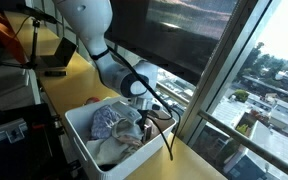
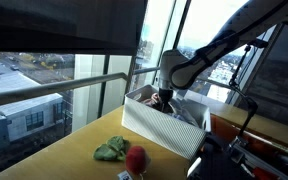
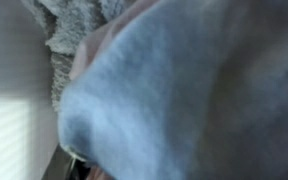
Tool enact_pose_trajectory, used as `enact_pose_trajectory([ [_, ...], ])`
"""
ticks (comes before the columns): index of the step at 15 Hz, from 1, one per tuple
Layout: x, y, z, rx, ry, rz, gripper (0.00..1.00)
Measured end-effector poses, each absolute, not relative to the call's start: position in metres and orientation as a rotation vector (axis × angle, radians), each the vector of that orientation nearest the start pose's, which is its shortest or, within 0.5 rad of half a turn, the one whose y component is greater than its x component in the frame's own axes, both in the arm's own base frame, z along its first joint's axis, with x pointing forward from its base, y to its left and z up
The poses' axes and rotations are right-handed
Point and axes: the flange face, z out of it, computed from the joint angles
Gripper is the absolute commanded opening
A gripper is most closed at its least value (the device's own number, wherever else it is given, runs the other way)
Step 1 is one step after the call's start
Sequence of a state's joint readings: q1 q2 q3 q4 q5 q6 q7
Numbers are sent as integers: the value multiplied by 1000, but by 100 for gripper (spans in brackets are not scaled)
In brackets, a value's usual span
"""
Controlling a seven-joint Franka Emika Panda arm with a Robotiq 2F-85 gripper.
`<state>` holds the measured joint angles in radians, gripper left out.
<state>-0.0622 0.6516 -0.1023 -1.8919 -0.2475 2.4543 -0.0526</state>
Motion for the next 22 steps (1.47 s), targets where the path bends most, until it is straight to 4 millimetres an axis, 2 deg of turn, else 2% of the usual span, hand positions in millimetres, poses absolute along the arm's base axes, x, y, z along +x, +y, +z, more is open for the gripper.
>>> enact_pose_trajectory([
  [2, 612, -99, 132, -3324, -176, 227, 59],
  [4, 616, -101, 129, -3320, -160, 244, 44],
  [7, 624, -107, 141, -3311, -136, 268, 22],
  [10, 631, -110, 164, -3307, -127, 264, 1],
  [12, 634, -107, 187, -3312, -132, 240, 0],
  [15, 636, -94, 232, -3325, -165, 181, 0],
  [22, 616, -44, 357, -3344, -275, 6, 0],
])
